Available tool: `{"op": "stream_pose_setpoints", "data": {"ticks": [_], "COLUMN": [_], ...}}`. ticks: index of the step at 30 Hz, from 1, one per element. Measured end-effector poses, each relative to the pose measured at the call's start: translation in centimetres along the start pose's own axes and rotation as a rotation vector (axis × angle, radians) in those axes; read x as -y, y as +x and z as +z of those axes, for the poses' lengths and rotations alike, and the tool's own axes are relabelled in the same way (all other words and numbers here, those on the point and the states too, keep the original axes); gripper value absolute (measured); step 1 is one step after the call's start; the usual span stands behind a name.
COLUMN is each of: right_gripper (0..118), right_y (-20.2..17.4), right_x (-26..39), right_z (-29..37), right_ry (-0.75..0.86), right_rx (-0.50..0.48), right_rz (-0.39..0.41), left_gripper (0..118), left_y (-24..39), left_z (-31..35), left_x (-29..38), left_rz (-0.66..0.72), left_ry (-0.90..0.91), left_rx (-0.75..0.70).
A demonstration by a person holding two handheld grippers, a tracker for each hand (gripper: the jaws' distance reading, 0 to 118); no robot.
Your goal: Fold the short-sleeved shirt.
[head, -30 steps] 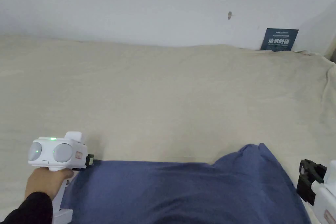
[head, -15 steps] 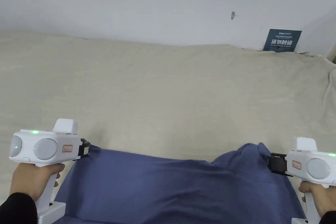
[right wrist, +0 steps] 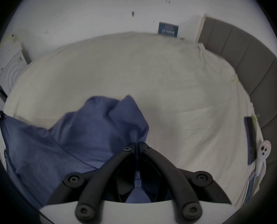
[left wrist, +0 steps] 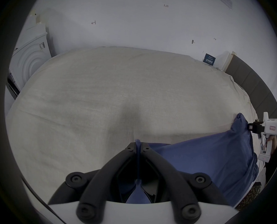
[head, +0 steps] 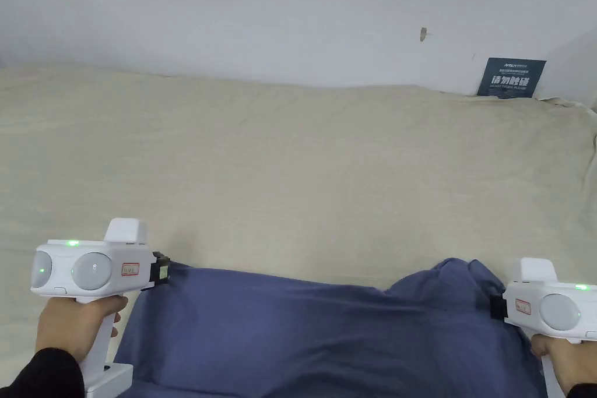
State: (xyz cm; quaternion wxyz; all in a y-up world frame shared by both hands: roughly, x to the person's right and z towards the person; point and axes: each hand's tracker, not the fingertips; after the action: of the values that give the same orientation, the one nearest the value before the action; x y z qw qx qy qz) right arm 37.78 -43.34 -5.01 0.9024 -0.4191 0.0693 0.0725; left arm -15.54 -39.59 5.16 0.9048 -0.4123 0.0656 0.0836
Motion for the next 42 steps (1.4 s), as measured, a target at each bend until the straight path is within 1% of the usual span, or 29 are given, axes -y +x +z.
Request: {"op": "stream_pose_setpoints", "data": {"ticks": [1,5,9,13,17,20,24,29,36,39,42], "right_gripper": [2,2,2,2,2,2,2,2,2,2,2], "right_y": [0.3,1.4,3.0,3.9,4.4,4.4,4.6,4.6,4.1,3.8,3.2], "right_x": [0.1,0.6,2.1,4.7,8.5,12.0,16.1,20.4,24.5,25.4,25.5], "right_z": [1.2,7.1,13.7,18.7,21.7,22.5,22.5,21.4,17.6,16.2,15.9], "right_ry": [0.024,0.132,0.223,0.262,0.266,0.251,0.202,0.134,0.027,-0.003,-0.014], "right_rx": [-0.012,-0.060,-0.114,-0.154,-0.177,-0.175,-0.182,-0.177,-0.108,-0.062,-0.050], "right_rz": [0.007,-0.016,-0.053,-0.070,-0.071,-0.080,-0.124,-0.169,-0.193,-0.192,-0.200], "left_gripper": [0,0,0,0,0,0,0,0,0,0,0], "left_y": [0.0,-0.8,-0.7,-1.0,-1.0,-0.8,-0.9,-1.6,-2.5,-2.5,-2.7], "left_z": [0.4,1.9,5.8,10.0,13.2,14.7,15.1,14.8,11.1,10.0,9.8], "left_x": [0.2,0.7,1.9,3.9,6.5,9.3,13.5,17.9,22.6,23.6,23.9], "left_rz": [0.001,0.019,0.030,0.049,0.040,0.028,0.014,0.039,-0.006,-0.030,-0.016], "left_ry": [0.004,0.024,0.058,0.099,0.109,0.101,0.072,0.034,-0.035,-0.056,-0.061], "left_rx": [-0.002,-0.014,-0.022,-0.011,-0.005,-0.002,-0.010,0.003,-0.043,-0.059,-0.065]}}
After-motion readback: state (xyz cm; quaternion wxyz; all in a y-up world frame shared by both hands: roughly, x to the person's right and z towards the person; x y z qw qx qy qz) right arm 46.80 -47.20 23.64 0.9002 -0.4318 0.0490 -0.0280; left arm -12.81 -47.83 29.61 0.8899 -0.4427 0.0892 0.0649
